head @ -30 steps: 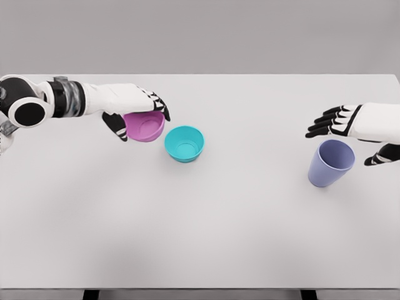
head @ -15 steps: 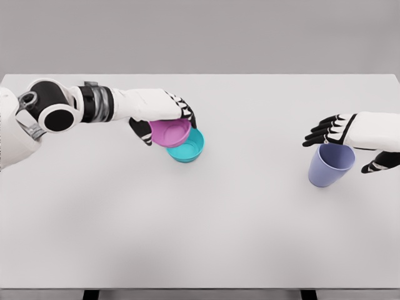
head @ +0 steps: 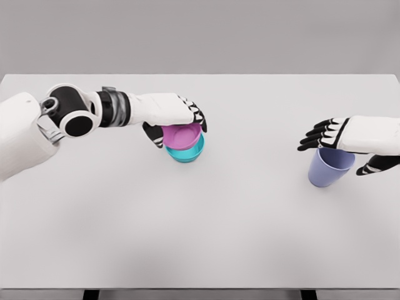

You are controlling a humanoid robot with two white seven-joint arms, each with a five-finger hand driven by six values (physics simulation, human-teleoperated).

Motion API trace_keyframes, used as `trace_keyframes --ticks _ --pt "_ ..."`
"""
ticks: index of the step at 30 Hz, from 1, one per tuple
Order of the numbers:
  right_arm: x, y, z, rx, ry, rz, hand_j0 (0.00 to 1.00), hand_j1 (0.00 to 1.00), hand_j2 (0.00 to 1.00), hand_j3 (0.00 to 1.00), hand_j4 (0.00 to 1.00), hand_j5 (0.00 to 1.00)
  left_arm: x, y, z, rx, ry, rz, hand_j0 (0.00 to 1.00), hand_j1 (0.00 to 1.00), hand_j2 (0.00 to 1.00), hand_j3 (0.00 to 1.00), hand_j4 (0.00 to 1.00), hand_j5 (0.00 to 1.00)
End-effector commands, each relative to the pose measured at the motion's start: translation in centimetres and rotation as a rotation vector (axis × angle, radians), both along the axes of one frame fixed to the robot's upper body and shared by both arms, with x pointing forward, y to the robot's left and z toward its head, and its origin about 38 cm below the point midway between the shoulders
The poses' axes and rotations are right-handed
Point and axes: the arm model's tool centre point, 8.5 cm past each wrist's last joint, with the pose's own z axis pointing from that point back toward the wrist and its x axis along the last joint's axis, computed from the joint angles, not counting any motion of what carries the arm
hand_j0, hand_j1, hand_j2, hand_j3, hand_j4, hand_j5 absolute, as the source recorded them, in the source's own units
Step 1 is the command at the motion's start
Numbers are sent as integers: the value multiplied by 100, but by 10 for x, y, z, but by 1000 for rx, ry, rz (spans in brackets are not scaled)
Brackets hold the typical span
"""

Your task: Stacking bowl and cup with both arms

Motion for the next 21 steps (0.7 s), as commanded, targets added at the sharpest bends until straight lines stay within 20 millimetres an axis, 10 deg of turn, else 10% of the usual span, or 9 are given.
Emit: trace_keyframes --ticks 1,21 --pt "0 2 -4 -7 3 2 100 100 100 100 100 100 0 -1 -2 8 -3 -1 75 75 75 75 75 75" --pt "14 -9 -13 -36 -10 -43 100 100 100 100 100 100 4 -9 -19 20 15 11 75 75 75 75 75 75"
